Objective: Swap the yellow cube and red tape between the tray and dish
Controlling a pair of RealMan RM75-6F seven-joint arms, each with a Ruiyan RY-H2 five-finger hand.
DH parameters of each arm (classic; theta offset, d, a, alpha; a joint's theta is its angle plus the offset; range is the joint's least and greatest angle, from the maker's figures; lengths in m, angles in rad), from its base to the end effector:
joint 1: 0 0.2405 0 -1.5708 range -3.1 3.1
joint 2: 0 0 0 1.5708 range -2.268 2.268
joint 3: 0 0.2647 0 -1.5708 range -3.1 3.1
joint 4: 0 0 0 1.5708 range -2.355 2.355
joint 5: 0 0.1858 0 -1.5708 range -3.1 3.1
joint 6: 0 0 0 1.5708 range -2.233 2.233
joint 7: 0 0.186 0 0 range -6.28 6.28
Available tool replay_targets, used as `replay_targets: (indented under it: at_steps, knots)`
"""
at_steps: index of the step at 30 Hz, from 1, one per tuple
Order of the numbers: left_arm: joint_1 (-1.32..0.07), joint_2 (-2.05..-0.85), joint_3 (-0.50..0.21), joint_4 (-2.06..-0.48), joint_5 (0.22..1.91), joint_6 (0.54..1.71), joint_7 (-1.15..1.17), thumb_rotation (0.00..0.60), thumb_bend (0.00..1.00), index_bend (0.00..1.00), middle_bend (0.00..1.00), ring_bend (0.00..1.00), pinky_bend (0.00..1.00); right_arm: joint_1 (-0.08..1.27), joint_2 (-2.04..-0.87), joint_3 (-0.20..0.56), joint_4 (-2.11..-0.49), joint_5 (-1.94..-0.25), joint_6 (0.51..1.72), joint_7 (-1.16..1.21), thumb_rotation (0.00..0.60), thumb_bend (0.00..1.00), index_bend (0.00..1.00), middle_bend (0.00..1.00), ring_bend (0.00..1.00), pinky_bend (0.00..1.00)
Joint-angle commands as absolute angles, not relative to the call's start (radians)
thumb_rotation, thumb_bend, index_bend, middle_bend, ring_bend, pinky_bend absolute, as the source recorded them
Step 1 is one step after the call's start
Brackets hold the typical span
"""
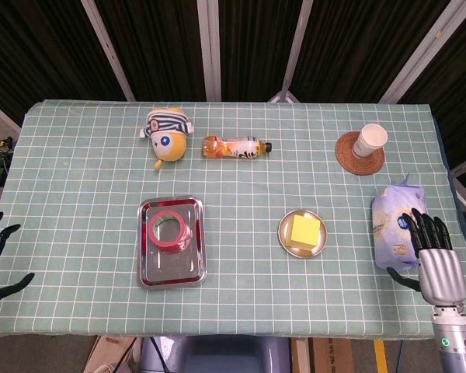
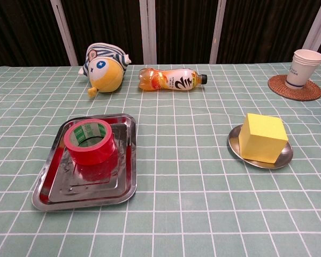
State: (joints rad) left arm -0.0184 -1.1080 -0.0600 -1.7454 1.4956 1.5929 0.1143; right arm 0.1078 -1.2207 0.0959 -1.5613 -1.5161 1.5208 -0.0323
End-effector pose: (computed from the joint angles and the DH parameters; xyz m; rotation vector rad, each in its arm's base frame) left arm -0.2931 0.2014 0.1987 -1.2786 -0.8677 -0.9259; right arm -0.2967 -0.2366 0.1698 1.3538 -0.8414 0.9968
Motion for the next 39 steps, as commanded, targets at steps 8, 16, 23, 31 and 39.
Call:
replay_targets:
  at_steps: [8, 16, 23, 31, 39]
  knots:
    - [-0.010, -1.107, -0.054, -1.749, 1.520, 1.612, 0.103, 0.600, 0.02, 0.19, 0.00, 0.00, 0.06, 0.110, -1.225, 0.090, -1.573, -1.513, 1.508, -0.054, 0.600, 0.07, 0.02, 0.01, 0.00, 0.00]
    - [-0.012, -1.109, -0.053, -1.744, 1.523, 1.608, 0.104, 0.600, 0.02, 0.19, 0.00, 0.00, 0.06, 0.110, -1.214, 0.084, -1.600, -1.506, 1.490, -0.036, 0.600, 0.07, 0.03, 0.01, 0.00, 0.00]
    - [-0.001, -1.113, -0.044, -1.752, 1.548, 1.630, 0.120, 0.600, 0.02, 0.19, 0.00, 0.00, 0.06, 0.106, -1.208, 0.080, -1.618, -1.499, 1.483, -0.004, 0.600, 0.05, 0.01, 0.01, 0.00, 0.00]
    - [-0.008, -1.119, -0.054, -1.748, 1.533, 1.619, 0.127, 0.600, 0.02, 0.19, 0.00, 0.00, 0.06, 0.154, -1.175, 0.081, -1.727, -1.462, 1.366, 0.005, 0.600, 0.03, 0.00, 0.01, 0.00, 0.00]
    - [-0.008, -1.129, -0.062, -1.754, 1.514, 1.616, 0.135, 0.600, 0.02, 0.19, 0.00, 0.00, 0.06, 0.250, -1.196, 0.143, -1.871, -1.307, 1.234, -0.174, 0.600, 0.03, 0.00, 0.01, 0.00, 0.00]
